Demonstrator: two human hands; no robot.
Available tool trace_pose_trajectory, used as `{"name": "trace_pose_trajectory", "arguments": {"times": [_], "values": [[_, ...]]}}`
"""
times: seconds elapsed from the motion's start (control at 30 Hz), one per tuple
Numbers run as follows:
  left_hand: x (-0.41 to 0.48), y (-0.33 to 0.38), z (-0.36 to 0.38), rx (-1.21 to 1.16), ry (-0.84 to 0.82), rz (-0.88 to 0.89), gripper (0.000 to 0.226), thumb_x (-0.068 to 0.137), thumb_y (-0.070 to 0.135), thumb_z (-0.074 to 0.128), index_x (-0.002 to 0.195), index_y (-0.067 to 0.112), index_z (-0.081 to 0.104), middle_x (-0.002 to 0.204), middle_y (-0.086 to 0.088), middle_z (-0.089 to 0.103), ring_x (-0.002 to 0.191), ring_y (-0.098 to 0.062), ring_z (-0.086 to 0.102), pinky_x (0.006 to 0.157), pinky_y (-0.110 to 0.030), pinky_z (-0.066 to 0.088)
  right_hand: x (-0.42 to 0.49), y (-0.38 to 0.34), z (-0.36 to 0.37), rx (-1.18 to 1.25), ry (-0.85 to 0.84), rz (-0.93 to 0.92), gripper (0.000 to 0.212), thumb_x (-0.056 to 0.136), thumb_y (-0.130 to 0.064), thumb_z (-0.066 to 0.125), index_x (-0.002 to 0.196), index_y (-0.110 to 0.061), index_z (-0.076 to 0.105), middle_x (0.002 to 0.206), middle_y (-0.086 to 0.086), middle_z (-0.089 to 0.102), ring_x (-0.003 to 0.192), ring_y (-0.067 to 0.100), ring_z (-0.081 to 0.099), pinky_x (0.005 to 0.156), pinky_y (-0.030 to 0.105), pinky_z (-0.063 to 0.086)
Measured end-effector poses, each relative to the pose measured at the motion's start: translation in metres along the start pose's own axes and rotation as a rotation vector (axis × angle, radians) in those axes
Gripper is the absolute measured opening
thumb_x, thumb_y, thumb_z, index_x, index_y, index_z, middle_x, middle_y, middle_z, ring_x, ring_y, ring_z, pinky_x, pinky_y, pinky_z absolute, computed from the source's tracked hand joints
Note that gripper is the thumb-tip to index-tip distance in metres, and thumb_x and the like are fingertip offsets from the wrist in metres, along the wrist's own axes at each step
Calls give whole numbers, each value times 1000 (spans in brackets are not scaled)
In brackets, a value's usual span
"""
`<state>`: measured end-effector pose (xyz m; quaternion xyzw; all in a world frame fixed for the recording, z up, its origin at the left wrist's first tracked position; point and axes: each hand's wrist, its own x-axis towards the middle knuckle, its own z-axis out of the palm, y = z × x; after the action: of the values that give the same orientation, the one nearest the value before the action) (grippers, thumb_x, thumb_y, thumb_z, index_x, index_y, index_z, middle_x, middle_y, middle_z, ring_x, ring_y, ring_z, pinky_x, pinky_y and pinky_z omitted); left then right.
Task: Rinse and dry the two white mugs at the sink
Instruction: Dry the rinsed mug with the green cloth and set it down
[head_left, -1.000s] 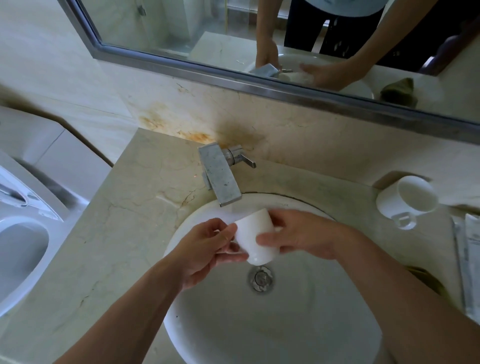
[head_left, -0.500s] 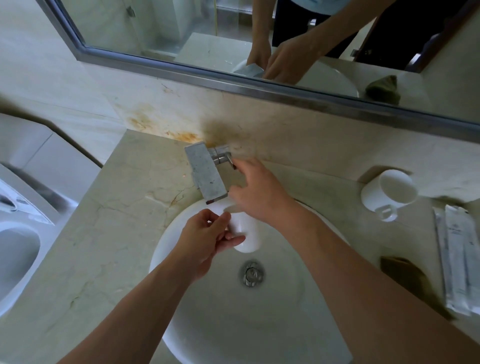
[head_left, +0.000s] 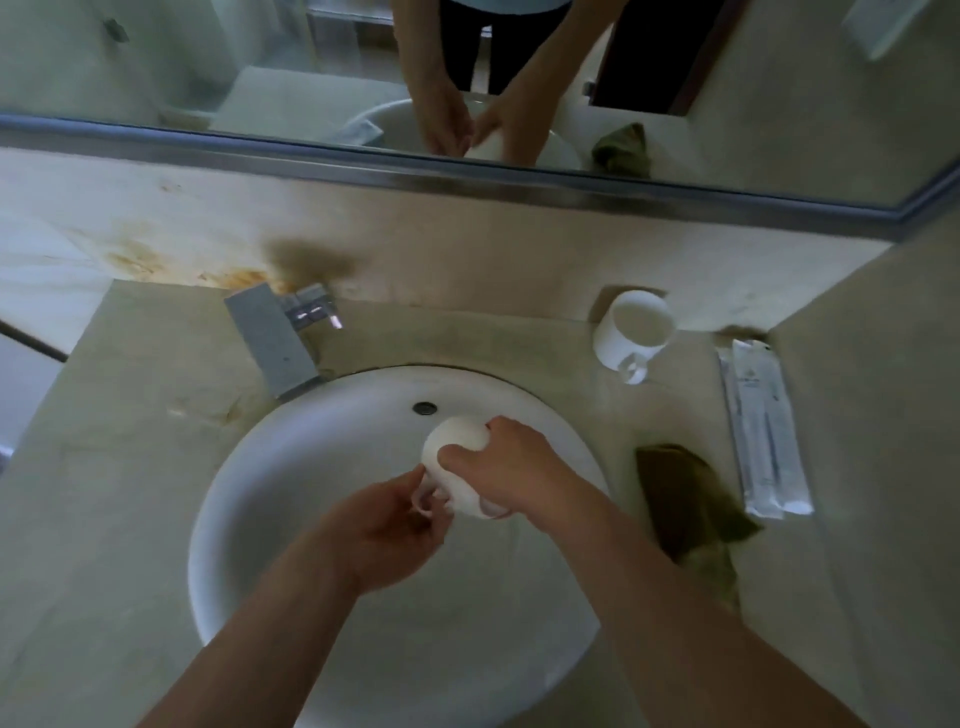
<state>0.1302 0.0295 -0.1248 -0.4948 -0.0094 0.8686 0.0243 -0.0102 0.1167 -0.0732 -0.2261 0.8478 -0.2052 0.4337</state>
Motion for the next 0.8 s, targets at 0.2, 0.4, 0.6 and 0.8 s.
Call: {"name": "trace_pose_trajectory", "arguments": {"times": [0.2, 0.4, 0.6, 0.8], "values": [[-3, -34, 28, 231, -184, 126, 51, 92, 42, 74, 128, 6, 69, 121, -19, 74, 121, -35, 67, 91, -53, 60, -21, 17, -3, 107, 205, -73, 85, 91, -62, 63, 159, -20, 33, 144, 8, 58, 111, 22, 59, 92, 38, 54], [1, -53, 50, 149, -282, 211, 64, 95, 42, 69, 146, 6, 57, 141, -22, 67, 135, -38, 62, 119, -57, 41, -47, 42, -19, 256, 109, -135, 83, 102, -64, 50, 169, -28, 18, 169, 1, 40, 150, 22, 44, 116, 30, 35], [-2, -59, 70, 22, -147, 296, 55, 86, 27, 84, 134, 10, 63, 133, -16, 72, 122, -34, 68, 100, -58, 57, -60, 114, -38, -328, 659, 215, 51, 101, -41, 58, 143, -14, 49, 141, 15, 56, 126, 32, 56, 99, 43, 52], [-3, -66, 75, 63, -147, 285, 56, 86, 26, 85, 134, 8, 62, 133, -17, 71, 121, -35, 68, 102, -61, 56, -59, 180, -36, -250, 536, 374, 57, 95, -16, 72, 144, -9, 44, 142, 21, 49, 123, 35, 56, 101, 46, 55]]}}
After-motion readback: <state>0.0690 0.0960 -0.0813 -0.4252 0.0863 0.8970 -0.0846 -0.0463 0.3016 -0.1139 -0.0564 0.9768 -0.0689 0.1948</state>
